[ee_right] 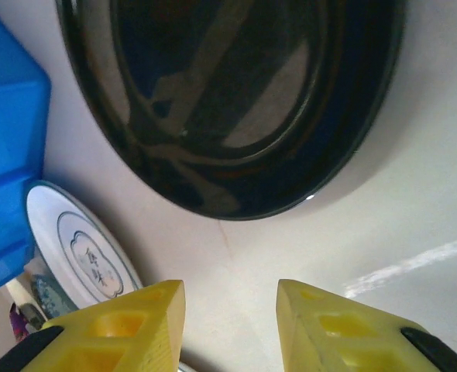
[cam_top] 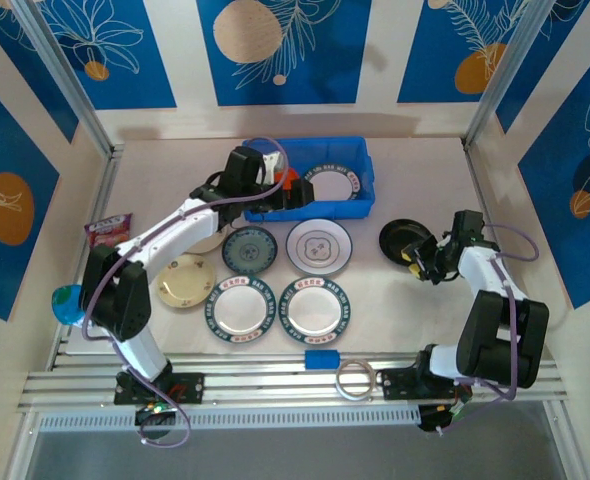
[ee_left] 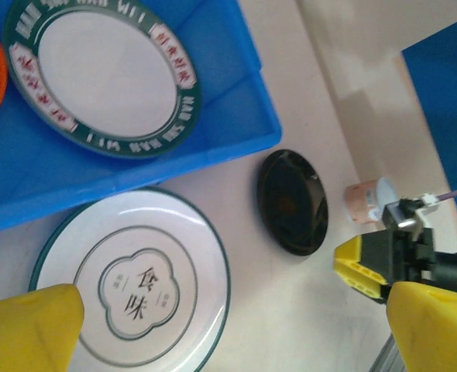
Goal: Place the plates into the plastic bin on the countertop
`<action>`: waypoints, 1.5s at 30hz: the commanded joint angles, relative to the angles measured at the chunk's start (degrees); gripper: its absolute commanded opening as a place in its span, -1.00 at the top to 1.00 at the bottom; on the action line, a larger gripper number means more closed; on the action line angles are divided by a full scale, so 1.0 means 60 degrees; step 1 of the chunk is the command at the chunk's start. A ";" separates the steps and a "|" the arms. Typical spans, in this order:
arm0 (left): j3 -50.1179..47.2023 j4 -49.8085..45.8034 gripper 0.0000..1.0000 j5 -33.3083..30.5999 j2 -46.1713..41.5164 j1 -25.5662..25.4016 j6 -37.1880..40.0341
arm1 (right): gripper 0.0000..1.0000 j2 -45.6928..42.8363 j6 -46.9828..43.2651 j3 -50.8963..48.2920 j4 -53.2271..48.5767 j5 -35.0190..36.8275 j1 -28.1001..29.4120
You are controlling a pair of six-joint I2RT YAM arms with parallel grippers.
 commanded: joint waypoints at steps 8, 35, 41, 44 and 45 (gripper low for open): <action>-0.0286 0.1122 -0.97 0.0635 0.0008 0.0216 -0.0447 | 0.31 0.0427 -0.0044 -0.0016 -0.0226 0.0376 -0.0487; -0.0521 0.1794 -0.90 0.1019 0.0680 0.0388 -0.0963 | 0.38 0.2276 0.0203 0.0709 0.0970 0.0898 -0.0506; -0.0638 0.1991 -0.87 0.1064 0.0760 0.0391 -0.1114 | 0.45 0.2453 0.0253 0.0671 0.1199 0.1005 -0.0488; -0.0624 0.1999 -0.87 0.1060 0.0795 0.0388 -0.1114 | 0.53 0.2532 0.0277 0.0715 0.1293 0.1023 -0.0480; -0.0610 0.2013 -0.87 0.1077 0.0808 0.0388 -0.1114 | 0.60 0.2559 0.0291 0.0731 0.1320 0.1022 -0.0480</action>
